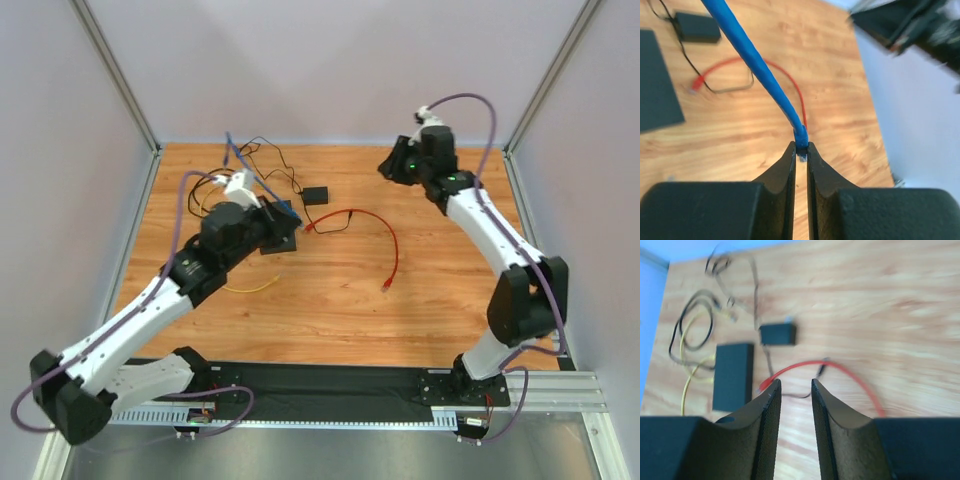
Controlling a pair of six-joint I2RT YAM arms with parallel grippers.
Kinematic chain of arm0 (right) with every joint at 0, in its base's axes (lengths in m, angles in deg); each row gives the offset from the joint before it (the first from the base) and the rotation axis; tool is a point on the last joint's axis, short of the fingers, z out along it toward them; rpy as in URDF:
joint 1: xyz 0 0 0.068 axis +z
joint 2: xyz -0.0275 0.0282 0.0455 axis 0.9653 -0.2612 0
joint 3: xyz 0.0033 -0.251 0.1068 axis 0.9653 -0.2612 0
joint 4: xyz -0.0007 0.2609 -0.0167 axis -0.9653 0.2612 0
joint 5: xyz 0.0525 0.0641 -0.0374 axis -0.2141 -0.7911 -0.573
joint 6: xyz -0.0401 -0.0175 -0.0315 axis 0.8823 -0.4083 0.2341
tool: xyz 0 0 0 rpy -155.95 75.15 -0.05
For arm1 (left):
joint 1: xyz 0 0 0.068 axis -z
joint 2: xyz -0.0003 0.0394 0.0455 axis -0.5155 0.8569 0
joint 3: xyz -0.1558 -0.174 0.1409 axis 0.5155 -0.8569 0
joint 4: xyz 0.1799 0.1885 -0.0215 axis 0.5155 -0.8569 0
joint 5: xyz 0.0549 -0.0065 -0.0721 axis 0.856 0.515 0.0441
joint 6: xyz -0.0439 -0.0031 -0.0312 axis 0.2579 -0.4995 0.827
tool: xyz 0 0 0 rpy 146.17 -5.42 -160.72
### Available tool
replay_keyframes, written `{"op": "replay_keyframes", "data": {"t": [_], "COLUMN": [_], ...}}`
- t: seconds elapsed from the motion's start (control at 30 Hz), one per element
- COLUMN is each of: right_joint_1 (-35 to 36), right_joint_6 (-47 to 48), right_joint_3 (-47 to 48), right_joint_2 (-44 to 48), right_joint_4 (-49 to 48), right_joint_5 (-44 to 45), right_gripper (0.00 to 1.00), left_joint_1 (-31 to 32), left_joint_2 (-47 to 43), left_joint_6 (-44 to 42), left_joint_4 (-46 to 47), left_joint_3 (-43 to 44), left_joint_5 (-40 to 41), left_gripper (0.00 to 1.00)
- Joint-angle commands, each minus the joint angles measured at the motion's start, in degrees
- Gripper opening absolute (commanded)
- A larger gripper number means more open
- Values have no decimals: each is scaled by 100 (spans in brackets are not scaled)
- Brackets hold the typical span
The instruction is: Pull the plug from the switch port
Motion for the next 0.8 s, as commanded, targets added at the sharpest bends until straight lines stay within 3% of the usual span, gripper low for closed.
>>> {"op": "replay_keyframes", "data": {"t": [0.0,0.17,0.37,0.53,0.7,0.77], "right_joint_1": [-579,-1757,-2708,-2920,-2964,-2964], "right_joint_6": [94,102,85,15,-47,-100], "right_joint_3": [-610,-1498,-2026,-2194,-2203,-2185], "right_joint_2": [584,1242,1770,1886,1702,1596], "right_joint_4": [-200,-218,-297,-481,-552,-561], "right_joint_5": [289,-88,-554,-757,-950,-1064], "right_gripper": [33,34,34,34,34,34], "left_joint_1": [851,1906,2197,2259,2233,2119], "left_joint_2": [756,2004,3656,4624,4801,4783], "left_joint_6": [25,218,938,948,1194,1308], "left_joint_4": [291,380,108,28,336,353], "left_joint_3": [351,1159,2170,2663,2260,2110], "left_joint_5": [540,1454,1097,911,876,911], "left_gripper": [0,0,0,0,1,7]}}
